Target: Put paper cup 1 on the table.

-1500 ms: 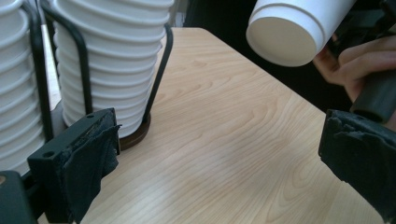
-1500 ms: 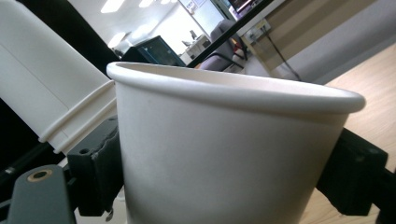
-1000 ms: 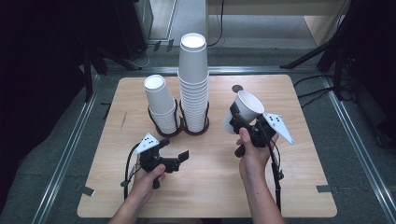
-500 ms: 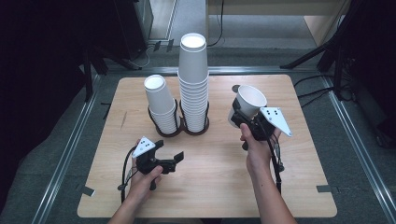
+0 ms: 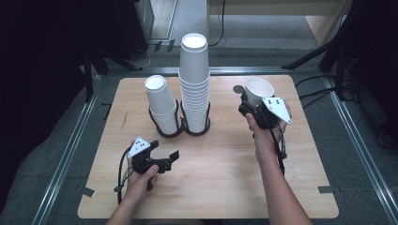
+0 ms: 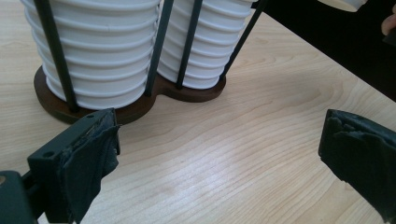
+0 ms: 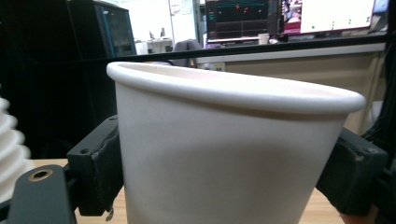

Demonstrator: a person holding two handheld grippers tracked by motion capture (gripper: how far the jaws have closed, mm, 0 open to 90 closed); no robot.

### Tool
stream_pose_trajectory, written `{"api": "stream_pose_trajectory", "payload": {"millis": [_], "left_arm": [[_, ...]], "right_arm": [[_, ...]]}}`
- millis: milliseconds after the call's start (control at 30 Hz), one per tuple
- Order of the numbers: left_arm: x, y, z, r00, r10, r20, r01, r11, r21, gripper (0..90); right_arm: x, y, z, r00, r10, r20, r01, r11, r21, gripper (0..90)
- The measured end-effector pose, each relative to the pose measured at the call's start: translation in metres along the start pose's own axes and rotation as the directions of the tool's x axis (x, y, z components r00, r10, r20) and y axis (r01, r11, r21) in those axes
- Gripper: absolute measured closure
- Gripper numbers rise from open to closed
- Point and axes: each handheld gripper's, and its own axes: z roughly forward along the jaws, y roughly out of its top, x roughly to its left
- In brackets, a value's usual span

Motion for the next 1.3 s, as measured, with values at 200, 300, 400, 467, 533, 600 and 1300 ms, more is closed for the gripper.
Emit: {"api": "stream_pose_trajectory", "payload": {"millis": [200, 300, 400, 467, 533, 600, 1300], "left_arm": [[0.003, 0.000, -0.001, 0.9999, -0.008, -0.008, 0.008, 1.0000, -0.001, 0.0], [0.004, 0.000, 0.000, 0.9998, -0.014, -0.012, 0.014, 0.9999, 0.002, 0.0], [0.004, -0.001, 0.000, 0.9998, -0.017, -0.012, 0.017, 0.9999, 0.001, 0.0], [0.003, -0.001, 0.001, 0.9998, -0.017, -0.010, 0.017, 0.9999, 0.003, 0.0], [0.003, -0.001, 0.001, 0.9998, -0.014, -0.013, 0.014, 0.9999, 0.009, 0.0], [0.003, -0.001, 0.001, 0.9998, -0.015, -0.014, 0.015, 0.9998, 0.009, 0.0], [0.005, -0.001, 0.000, 0.9998, -0.011, -0.019, 0.011, 0.9999, 0.005, 0.0]], "right_arm": [[-0.012, -0.010, 0.013, 0.9993, -0.037, -0.010, 0.037, 0.999, -0.016, 14.1], [-0.020, -0.015, 0.019, 0.9992, -0.037, -0.017, 0.037, 0.999, -0.002, 14.1], [-0.028, -0.018, 0.025, 0.9997, 0.003, -0.026, -0.002, 1.000, 0.003, 14.2], [-0.033, -0.021, 0.030, 0.9997, 0.006, -0.022, -0.006, 1.000, 0.005, 14.2], [-0.037, -0.026, 0.037, 0.9995, -0.031, -0.003, 0.031, 0.999, 0.009, 14.2], [-0.038, -0.027, 0.039, 0.9991, -0.041, 0.001, 0.041, 0.999, 0.011, 14.2], [-0.048, -0.074, 0.079, 0.9889, -0.127, 0.076, 0.117, 0.985, 0.128, 13.9]]}}
